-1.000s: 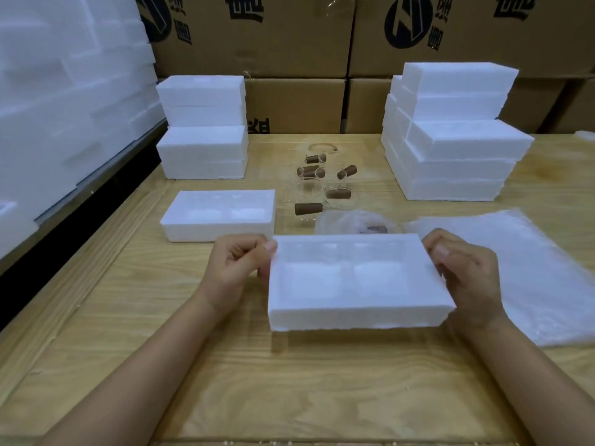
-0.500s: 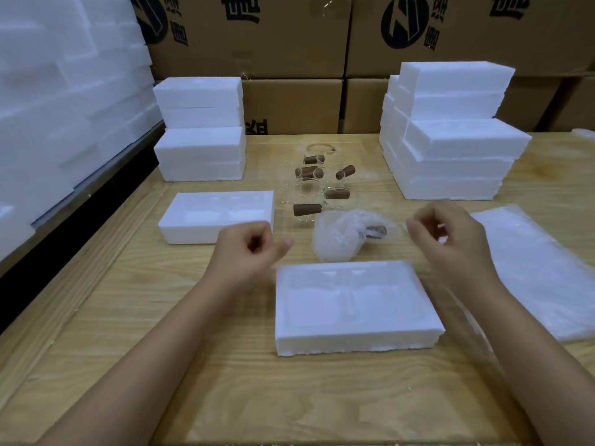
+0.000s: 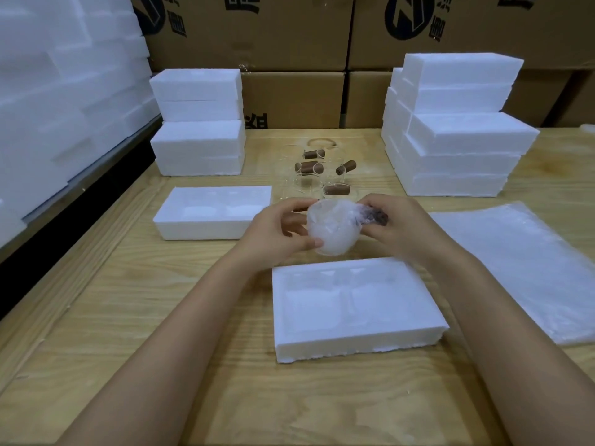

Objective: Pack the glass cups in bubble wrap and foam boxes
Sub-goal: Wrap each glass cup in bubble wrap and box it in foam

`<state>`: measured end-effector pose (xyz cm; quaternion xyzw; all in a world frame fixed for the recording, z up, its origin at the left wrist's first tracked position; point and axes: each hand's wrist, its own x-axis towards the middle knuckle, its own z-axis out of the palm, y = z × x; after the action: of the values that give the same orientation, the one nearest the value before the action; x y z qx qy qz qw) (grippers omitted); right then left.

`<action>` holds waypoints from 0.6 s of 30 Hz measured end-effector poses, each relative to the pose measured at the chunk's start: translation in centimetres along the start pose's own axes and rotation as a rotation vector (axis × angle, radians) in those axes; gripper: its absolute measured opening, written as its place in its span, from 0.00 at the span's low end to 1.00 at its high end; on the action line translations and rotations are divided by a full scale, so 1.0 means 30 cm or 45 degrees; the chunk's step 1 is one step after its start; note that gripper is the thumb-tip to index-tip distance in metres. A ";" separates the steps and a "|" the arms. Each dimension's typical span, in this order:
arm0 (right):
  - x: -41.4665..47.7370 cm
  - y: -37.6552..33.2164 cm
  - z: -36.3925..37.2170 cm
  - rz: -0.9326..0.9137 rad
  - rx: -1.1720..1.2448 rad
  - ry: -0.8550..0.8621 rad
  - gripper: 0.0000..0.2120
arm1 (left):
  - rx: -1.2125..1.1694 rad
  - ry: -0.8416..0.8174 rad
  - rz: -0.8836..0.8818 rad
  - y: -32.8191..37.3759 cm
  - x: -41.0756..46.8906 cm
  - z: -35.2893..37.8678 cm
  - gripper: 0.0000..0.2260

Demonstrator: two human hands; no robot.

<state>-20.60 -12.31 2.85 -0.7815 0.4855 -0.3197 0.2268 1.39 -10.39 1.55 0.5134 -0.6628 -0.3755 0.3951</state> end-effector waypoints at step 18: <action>0.040 -0.121 0.002 0.120 0.944 0.056 0.09 | -0.574 0.112 -0.119 0.078 0.009 -0.018 0.23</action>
<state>-17.95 -11.84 5.54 -0.6161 0.3767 -0.4796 0.4984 0.93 -10.24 3.92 0.4581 -0.5199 -0.5091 0.5106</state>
